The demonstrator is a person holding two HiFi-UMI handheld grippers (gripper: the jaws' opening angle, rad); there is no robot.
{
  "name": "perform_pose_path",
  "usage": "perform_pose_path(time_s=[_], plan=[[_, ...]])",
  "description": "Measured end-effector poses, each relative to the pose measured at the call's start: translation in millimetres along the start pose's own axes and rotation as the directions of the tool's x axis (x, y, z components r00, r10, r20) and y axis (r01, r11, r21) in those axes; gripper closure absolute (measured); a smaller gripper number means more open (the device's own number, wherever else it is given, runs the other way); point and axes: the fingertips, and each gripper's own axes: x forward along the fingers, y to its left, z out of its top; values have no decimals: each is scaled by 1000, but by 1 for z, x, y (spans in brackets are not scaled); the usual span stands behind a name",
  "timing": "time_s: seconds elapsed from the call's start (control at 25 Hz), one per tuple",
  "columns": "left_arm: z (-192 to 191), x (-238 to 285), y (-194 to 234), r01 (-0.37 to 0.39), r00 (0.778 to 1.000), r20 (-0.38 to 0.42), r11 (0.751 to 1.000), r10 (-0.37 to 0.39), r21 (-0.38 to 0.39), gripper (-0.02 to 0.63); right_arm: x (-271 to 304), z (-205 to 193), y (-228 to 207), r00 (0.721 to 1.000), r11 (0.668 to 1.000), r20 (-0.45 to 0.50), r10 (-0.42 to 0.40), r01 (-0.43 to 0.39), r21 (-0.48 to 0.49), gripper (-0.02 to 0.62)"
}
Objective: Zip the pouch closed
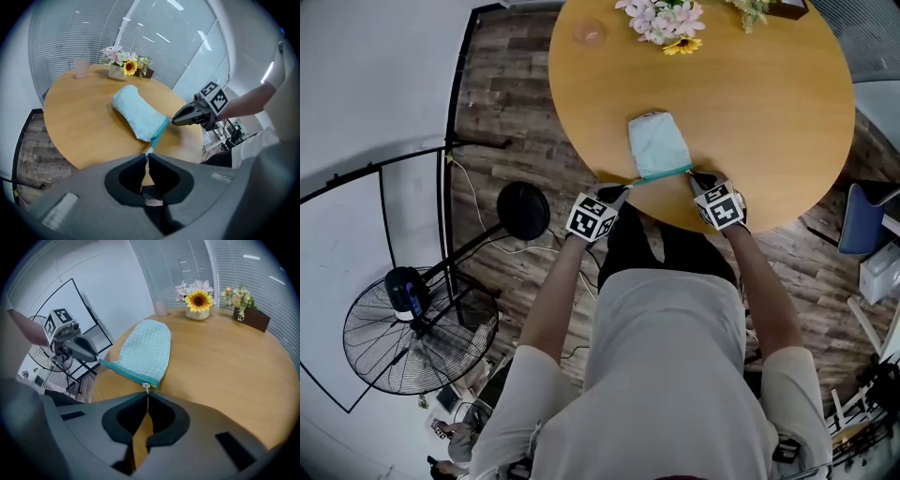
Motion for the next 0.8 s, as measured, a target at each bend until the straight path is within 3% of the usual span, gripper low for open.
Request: perform_pose_path(time_s=[0.56, 0.8], plan=[[26, -33, -16, -60, 993, 100, 998, 61, -17, 543, -36, 20, -2, 999, 998, 50, -17, 20, -56, 531], [38, -73, -40, -85, 984, 161, 994, 73, 73, 543, -79, 51, 22, 988, 994, 147, -35, 49, -95, 531]])
